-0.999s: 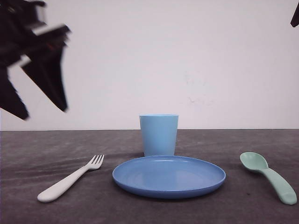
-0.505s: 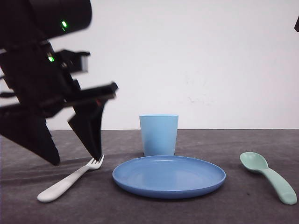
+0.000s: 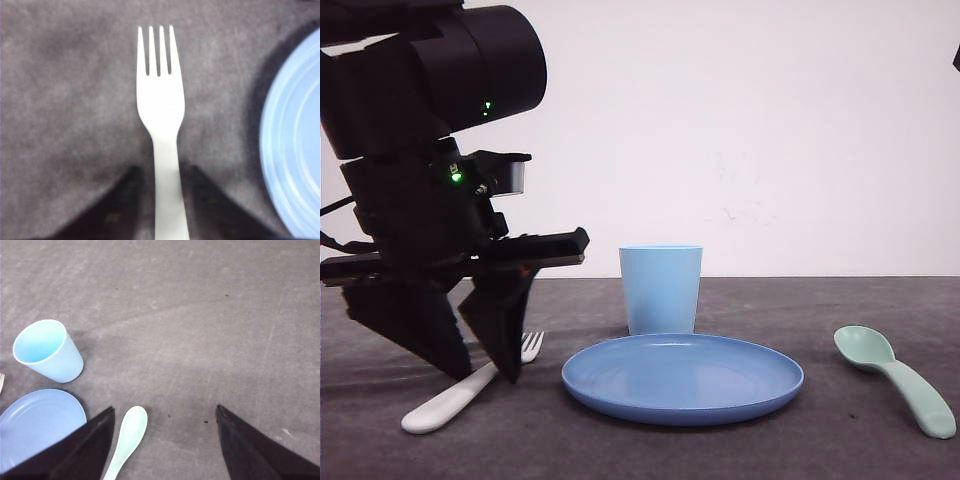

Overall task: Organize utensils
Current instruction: 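Lower the left gripper onto the white fork and close on it, then lift the white fork upright with the left gripper over the cup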

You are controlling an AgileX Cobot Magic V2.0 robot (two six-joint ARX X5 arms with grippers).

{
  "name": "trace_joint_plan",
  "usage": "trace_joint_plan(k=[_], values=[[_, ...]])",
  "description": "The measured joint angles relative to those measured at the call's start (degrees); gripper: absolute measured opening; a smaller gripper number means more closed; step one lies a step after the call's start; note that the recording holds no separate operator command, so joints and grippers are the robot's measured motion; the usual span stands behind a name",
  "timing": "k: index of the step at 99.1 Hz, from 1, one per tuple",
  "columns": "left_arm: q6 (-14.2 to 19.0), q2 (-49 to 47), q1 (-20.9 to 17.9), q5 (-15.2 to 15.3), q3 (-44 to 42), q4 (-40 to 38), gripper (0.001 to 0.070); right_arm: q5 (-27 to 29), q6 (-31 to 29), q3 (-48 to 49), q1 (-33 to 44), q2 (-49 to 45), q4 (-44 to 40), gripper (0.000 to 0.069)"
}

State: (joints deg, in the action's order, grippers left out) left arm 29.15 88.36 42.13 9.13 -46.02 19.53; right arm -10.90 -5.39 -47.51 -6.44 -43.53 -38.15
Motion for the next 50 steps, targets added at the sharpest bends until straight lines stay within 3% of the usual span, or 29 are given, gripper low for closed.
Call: trace_joint_plan(k=[11,36,50], values=[[0.2,0.1,0.0,0.2,-0.2,-0.1,0.0050,0.0,0.0,0.0,0.0,0.0,0.0,0.0398],[0.3,0.0,0.0,0.5,-0.2,0.0,0.0045,0.0,0.0,0.0,0.0,0.0,0.0,0.0398],[0.3,-3.3,0.3,4.1,0.2,1.0,0.0045,0.0,0.0,0.0,0.0,0.0,0.0,0.0398]])
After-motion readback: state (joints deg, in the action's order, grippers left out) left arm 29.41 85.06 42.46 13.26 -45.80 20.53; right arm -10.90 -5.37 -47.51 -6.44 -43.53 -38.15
